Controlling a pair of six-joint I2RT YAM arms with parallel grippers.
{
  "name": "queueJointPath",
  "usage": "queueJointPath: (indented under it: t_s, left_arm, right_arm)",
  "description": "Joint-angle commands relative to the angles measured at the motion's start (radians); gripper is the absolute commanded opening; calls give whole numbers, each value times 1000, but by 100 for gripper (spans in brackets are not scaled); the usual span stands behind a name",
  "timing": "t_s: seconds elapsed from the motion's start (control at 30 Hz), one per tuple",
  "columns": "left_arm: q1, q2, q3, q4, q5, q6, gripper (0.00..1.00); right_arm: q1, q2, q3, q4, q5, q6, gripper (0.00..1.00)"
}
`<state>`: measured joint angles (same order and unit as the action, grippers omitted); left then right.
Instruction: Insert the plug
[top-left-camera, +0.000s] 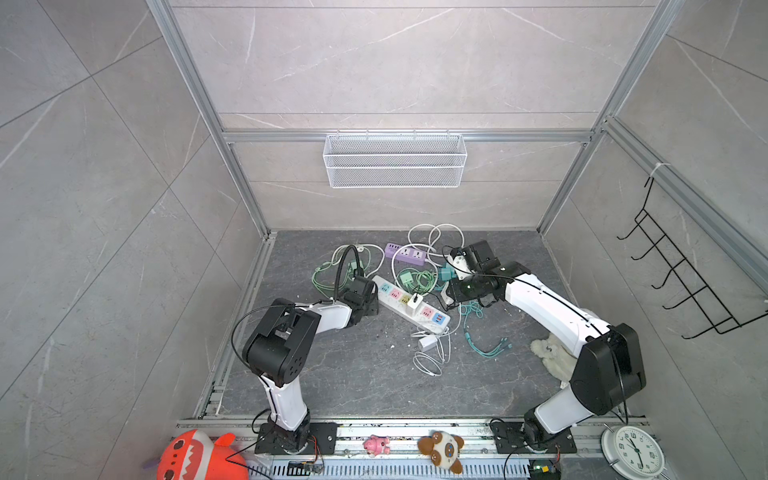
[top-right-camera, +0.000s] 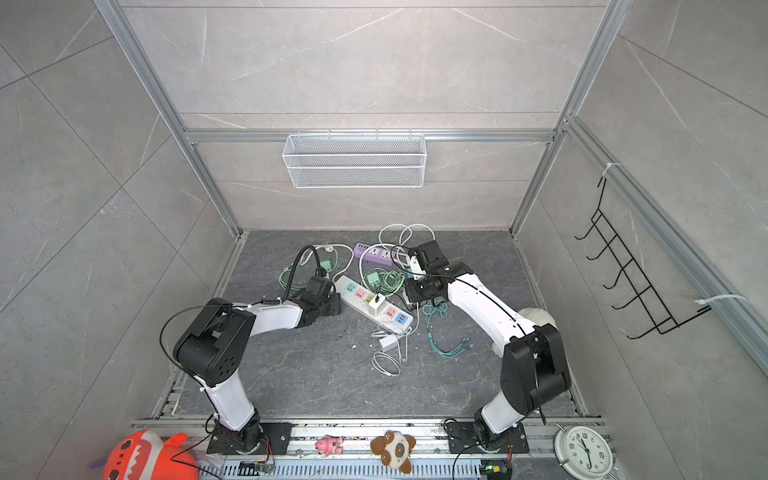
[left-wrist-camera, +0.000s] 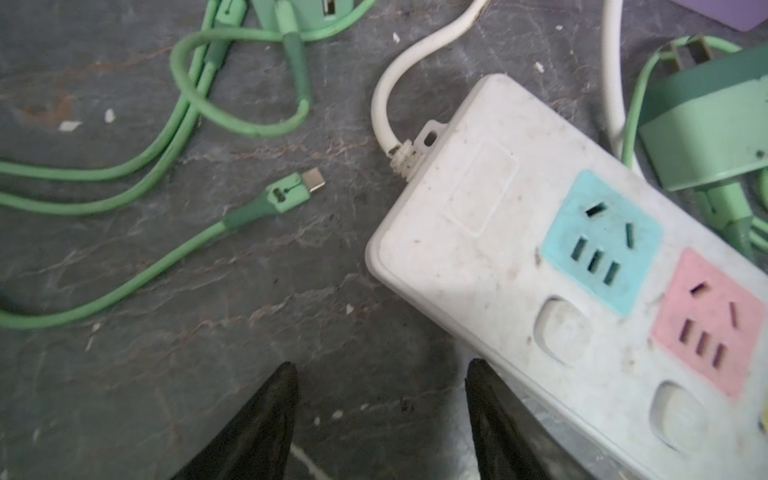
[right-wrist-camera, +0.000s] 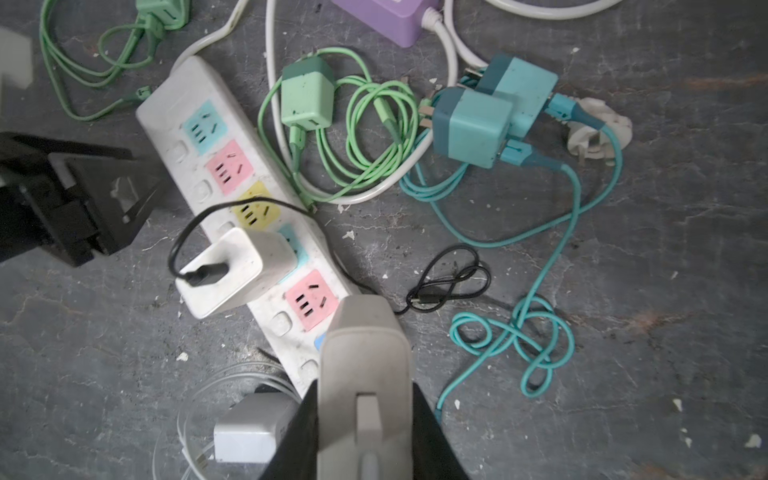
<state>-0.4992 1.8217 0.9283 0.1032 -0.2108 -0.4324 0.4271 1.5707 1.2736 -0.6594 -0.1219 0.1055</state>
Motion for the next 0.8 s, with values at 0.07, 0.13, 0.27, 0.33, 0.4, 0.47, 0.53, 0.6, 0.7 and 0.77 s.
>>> queueJointPath:
  t_s: [0.07, 0.13, 0.27, 0.33, 0.4, 0.47, 0.53, 0.6, 0.7, 0.77]
  left_arm:
    - [5, 43, 68, 24, 44, 36, 67]
    - [5, 35, 68, 30, 50, 40, 68]
    - [5, -2, 51, 42, 65, 47, 71]
    - [5, -24, 37, 47, 74, 54, 72]
    - [5, -45, 28, 50, 76, 57, 74]
    - [8, -63, 16, 55, 83, 60, 75]
    - [18, -80, 5, 61, 99, 49, 77]
    - [27, -97, -6, 75, 124, 41, 77]
    - [28, -117, -13, 79, 129, 46, 78]
    - [28, -131, -20, 83, 126, 47, 78]
  right_arm:
    - [64, -4, -4, 6, -52, -132, 12]
    - [72, 28, 12, 25, -55, -142, 11]
    - [73, 77, 29, 75, -79, -166, 11]
    - [73, 100, 32, 105, -84, -182, 11]
    - [75, 126, 41, 112, -84, -193, 11]
    - [77, 147, 44, 126, -91, -198, 11]
    - [82, 160, 40, 147, -105, -209, 10]
    - [98, 167, 44, 147, -88, -227, 10]
    - [107, 176, 44, 143, -81, -246, 9]
    - [107, 181, 43, 138, -78, -255, 9]
